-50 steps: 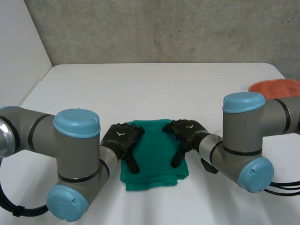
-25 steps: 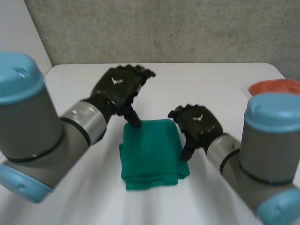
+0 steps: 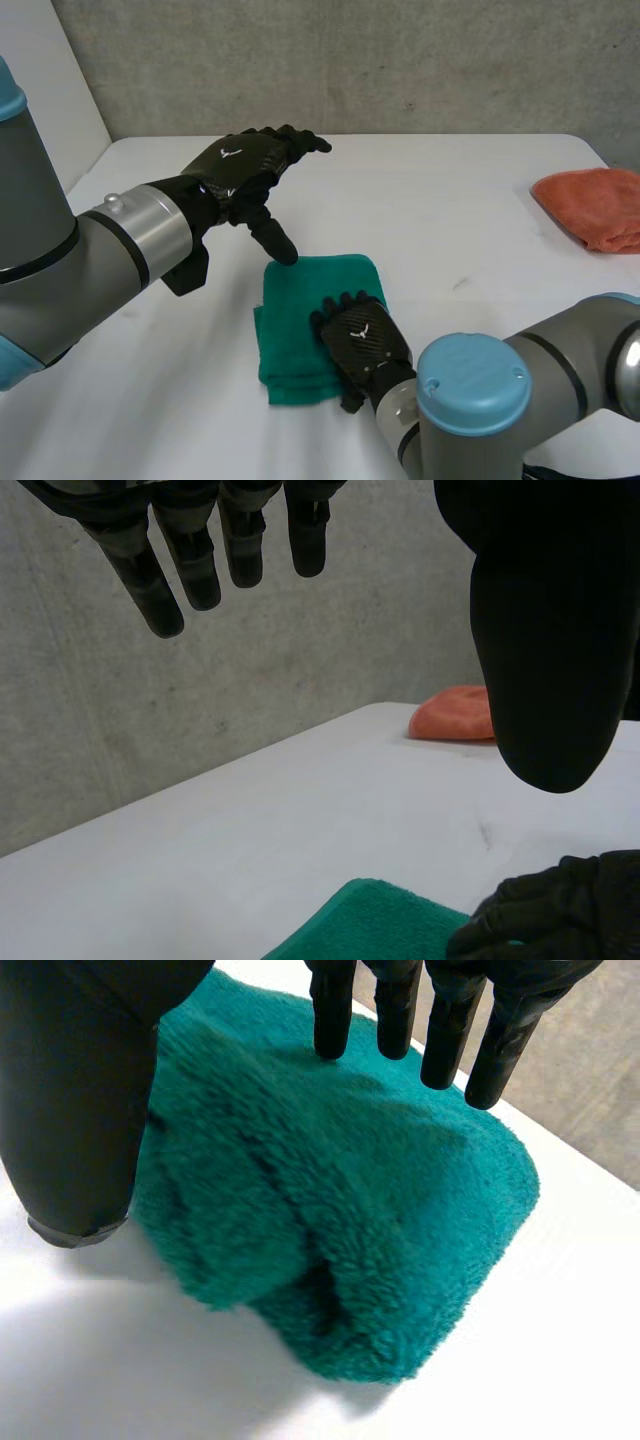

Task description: Fold the laundry.

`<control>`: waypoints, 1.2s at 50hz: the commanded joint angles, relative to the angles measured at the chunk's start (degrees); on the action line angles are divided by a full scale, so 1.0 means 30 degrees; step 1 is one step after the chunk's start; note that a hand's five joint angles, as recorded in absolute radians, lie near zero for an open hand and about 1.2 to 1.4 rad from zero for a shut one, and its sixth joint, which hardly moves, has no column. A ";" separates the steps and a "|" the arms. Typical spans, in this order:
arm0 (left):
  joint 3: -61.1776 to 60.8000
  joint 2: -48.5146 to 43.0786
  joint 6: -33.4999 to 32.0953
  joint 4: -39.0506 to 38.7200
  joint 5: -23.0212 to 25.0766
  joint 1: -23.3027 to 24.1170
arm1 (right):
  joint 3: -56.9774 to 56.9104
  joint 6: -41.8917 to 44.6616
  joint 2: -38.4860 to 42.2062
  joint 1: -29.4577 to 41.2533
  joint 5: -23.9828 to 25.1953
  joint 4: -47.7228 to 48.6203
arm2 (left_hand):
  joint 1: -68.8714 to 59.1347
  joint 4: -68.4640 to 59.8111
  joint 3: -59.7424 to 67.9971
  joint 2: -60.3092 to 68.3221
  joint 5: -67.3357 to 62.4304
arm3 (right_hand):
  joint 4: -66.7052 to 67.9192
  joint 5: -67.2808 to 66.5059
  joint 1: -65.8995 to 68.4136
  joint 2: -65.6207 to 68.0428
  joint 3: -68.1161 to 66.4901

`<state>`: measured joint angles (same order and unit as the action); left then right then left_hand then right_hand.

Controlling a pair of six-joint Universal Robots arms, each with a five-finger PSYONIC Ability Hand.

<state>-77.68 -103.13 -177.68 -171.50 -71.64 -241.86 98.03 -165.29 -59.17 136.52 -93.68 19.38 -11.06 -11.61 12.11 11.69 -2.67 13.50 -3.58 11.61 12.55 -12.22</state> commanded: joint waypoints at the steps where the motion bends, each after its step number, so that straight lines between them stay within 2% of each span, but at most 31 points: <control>1: -0.0093 -0.0046 -0.0041 -0.0020 -0.0173 0.0025 | -0.0948 0.0399 0.1264 -0.0007 -0.0443 0.0484 | -0.0057 0.0129 -0.0294 -0.0155 0.0481 | 0.0316 -0.0292 0.0948 0.0633 -0.0743; 11: -0.0240 -0.0104 -0.0011 -0.0049 -0.0173 0.0025 | -0.2207 0.0399 0.2144 -0.0036 -0.0472 0.0631 | -0.0112 0.0074 -0.0239 -0.0100 0.0426 | 0.3287 -0.3263 0.3919 0.3604 -0.3714; 29: -0.0328 0.0013 0.0135 -0.0108 -0.0202 0.0054 | -0.5050 0.0458 0.3403 -0.0066 -0.0325 0.0397 | -0.0112 0.0074 -0.0239 -0.0100 0.0426 | 0.5022 -0.4999 0.5654 0.5340 -0.5450; 33: -0.0328 -0.0016 0.0135 -0.0137 -0.0202 0.0054 | -0.5723 0.0546 0.4048 -0.0066 -0.0325 0.0367 | -0.0112 0.0074 -0.0239 -0.0100 0.0426 | 0.9671 -0.9647 1.0302 0.9988 -1.0098; 38: -0.0445 0.0013 0.0164 -0.0313 -0.0231 0.0054 | -0.6251 0.0663 0.4166 -0.0416 -0.0238 0.0309 | -0.0112 0.0074 -0.0239 -0.0100 0.0426 | 1.9024 -1.9001 1.9656 1.9342 -1.9452; 39: -0.0503 0.0042 0.0164 -0.0400 -0.0202 0.0054 | -0.6310 0.0663 0.4166 -0.0504 -0.0180 0.0309 | -0.0112 0.0074 -0.0239 -0.0100 0.0426 | 1.9489 -1.9465 2.0121 1.9806 -1.9916; 46: -0.0591 0.0101 0.0135 -0.0665 -0.0231 0.0054 | -0.6545 0.1511 0.4137 -0.2348 0.0405 -0.0130 | -0.0112 0.0074 -0.0239 -0.0100 0.0426 | 2.1227 -2.1204 2.1859 2.1545 -2.1655; 53: -0.0621 0.0072 0.0164 -0.0665 -0.0231 0.0084 | -0.5814 0.2917 0.3552 -0.6008 0.1636 -0.0306 | -0.0112 0.0074 -0.0239 -0.0100 0.0426 | 2.2165 -2.2142 2.2797 2.2483 -2.2592; 60: -0.0621 0.0013 0.0164 -0.0694 -0.0231 0.0084 | -0.4495 0.5173 0.2291 -1.0053 0.4330 -0.0336 | -0.0112 0.0074 -0.0239 -0.0100 0.0426 | 2.2165 -2.2142 2.2797 2.2483 -2.2592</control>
<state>-79.53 -102.93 -177.23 -173.58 -72.32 -241.62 81.54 -155.11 -49.61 115.90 -87.15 18.39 -11.06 -11.61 12.11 11.69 -2.67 66.89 -53.13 52.63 66.36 -65.53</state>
